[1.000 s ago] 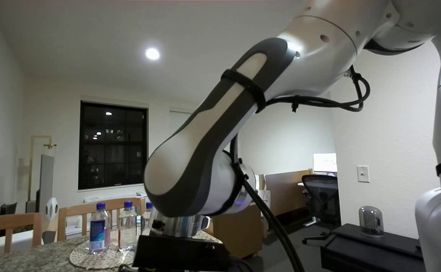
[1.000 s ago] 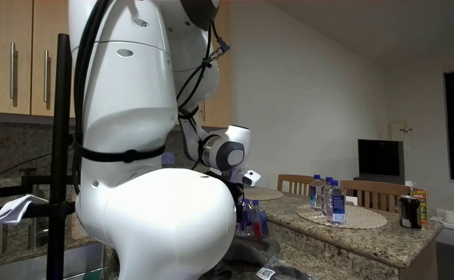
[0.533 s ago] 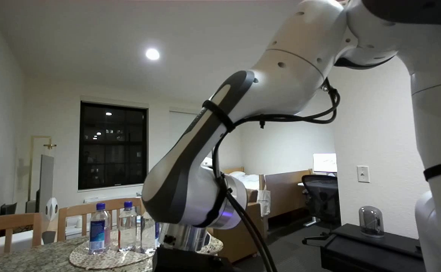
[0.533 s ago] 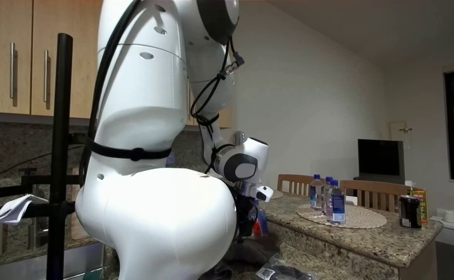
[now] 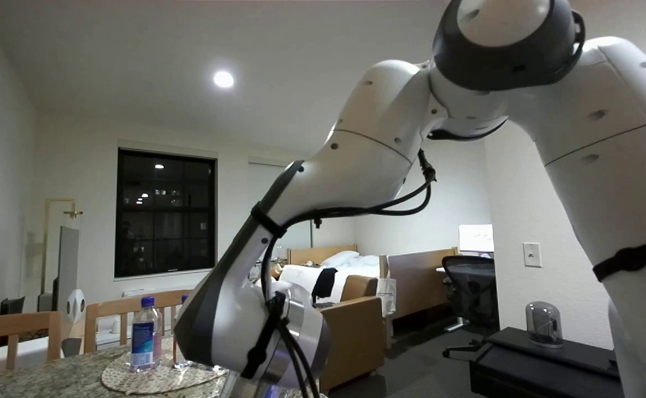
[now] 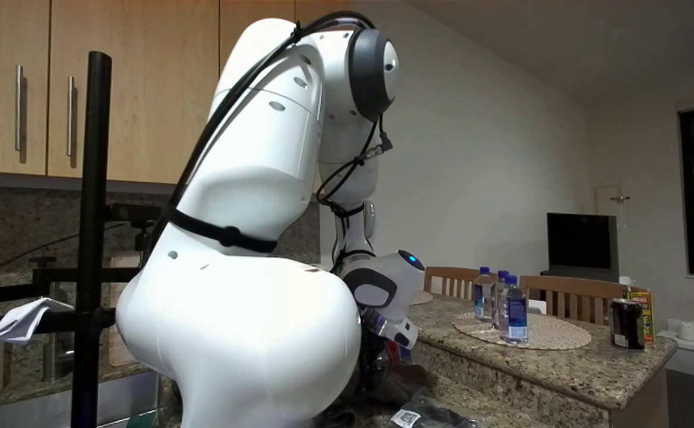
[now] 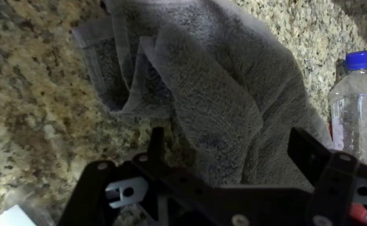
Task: Pick up the grey towel and slightly move it to the right.
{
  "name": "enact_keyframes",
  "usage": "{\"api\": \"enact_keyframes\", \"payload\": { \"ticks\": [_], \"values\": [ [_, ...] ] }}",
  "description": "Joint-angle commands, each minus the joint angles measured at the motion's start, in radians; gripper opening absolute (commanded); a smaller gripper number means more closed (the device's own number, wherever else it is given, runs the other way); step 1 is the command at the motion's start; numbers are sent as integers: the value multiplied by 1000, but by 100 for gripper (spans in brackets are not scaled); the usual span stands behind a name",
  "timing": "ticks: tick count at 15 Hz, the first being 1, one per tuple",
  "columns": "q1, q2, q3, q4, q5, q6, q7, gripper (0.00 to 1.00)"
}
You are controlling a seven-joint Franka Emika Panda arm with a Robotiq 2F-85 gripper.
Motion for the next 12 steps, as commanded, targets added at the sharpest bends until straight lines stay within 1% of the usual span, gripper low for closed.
{"api": "enact_keyframes", "payload": {
  "ticks": [1, 5, 8, 9, 10, 12],
  "values": [
    [-10, 103, 36, 65, 94, 41, -127, 100],
    [5, 160, 75, 117, 193, 115, -249, 100],
    [13, 196, 98, 151, 226, 147, -307, 100],
    [14, 205, 103, 159, 235, 149, -326, 96],
    [15, 213, 108, 165, 236, 145, -339, 74],
    [16, 226, 116, 173, 235, 146, -358, 68]
  ]
}}
